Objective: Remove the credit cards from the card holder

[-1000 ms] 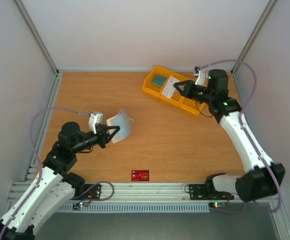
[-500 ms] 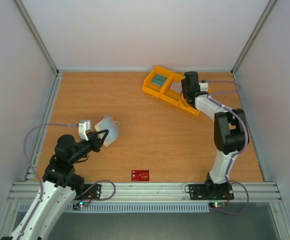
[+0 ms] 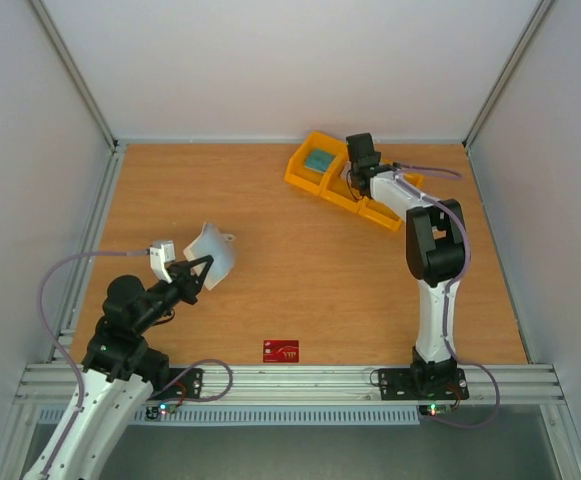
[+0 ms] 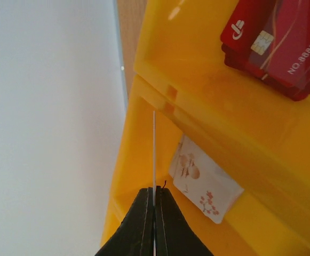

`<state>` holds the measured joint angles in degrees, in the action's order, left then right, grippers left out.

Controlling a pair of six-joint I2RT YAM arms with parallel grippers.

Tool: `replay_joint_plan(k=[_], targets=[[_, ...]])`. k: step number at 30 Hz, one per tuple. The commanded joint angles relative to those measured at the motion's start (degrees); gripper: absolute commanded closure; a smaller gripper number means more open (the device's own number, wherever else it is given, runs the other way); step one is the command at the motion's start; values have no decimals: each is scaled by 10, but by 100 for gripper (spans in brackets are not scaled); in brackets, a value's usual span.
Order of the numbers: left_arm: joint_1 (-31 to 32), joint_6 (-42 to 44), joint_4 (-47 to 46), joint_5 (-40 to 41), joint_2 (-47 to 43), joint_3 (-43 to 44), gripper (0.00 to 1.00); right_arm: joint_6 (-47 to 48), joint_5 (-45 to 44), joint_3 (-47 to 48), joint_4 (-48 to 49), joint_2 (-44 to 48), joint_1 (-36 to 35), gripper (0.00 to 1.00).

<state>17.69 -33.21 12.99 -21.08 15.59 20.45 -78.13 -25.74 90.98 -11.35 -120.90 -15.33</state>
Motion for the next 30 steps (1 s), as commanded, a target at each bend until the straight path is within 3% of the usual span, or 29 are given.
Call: replay_joint_plan(k=[1, 7, 17, 19, 21, 23, 30], targets=[[-3, 1, -49, 10, -13, 0, 100, -32, -53, 78, -104, -45, -3, 99], [-2, 3, -48, 13, -12, 0, 100, -59, -49, 137, -164, -84, -3, 99], [-2, 3, -48, 13, -11, -1, 100, -67, -27, 202, -183, -132, -3, 96], [-2, 3, -48, 14, -10, -1, 100, -67, -22, 203, -180, -135, -3, 83], [-2, 3, -47, 14, -9, -1, 100, -65, -12, 203, -177, -136, -3, 61], [-2, 3, -47, 14, -8, -1, 100, -67, 1, 203, -177, -132, -2, 47], [-2, 3, -47, 13, -9, -1, 100, -68, 62, 196, -152, -96, 6, 17]])
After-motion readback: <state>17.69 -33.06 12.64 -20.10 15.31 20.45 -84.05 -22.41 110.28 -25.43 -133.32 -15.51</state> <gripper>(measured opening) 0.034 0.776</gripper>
